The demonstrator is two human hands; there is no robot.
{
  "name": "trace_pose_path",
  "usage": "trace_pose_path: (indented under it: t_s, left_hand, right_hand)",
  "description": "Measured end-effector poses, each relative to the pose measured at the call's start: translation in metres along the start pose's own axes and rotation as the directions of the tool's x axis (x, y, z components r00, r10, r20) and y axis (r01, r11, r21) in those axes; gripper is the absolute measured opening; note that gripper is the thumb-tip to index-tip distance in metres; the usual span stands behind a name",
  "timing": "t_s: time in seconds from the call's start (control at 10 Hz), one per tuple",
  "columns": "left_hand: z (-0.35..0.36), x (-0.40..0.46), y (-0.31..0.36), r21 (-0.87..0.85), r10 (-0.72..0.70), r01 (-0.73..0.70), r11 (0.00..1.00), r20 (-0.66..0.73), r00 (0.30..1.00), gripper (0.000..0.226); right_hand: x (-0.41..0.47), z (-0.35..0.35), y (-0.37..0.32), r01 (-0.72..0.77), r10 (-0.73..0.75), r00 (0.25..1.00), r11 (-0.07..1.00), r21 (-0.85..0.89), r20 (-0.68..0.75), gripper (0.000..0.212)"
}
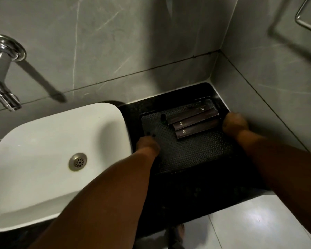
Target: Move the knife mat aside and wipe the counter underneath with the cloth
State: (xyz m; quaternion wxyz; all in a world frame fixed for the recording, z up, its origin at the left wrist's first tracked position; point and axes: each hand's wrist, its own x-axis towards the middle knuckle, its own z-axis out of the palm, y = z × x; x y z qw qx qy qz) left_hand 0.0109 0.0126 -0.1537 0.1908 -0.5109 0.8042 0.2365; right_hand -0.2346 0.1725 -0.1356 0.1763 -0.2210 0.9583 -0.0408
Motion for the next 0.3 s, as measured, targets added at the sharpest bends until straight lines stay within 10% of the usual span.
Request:
trace_pose_path:
  t_s: [0.2,0.3]
  left_hand:
    - [0.003,-0.018,0.002,0.374,0.096,-0.111,0.921,0.058,0.994,0.046]
    - [-0.008,-0.042,0.012,0.234,0.065,-0.048,0.971,-0.065,0.996,0.055]
  right_hand:
    - [-0.023,0.006,-0.010,-0.011,0.019,0.998,0.993,-0.119,0.064,0.036]
    - [-0.060,0.008,-0.049,0.039,-0.036,0.999,0.990,-0.132,0.021,0.053]
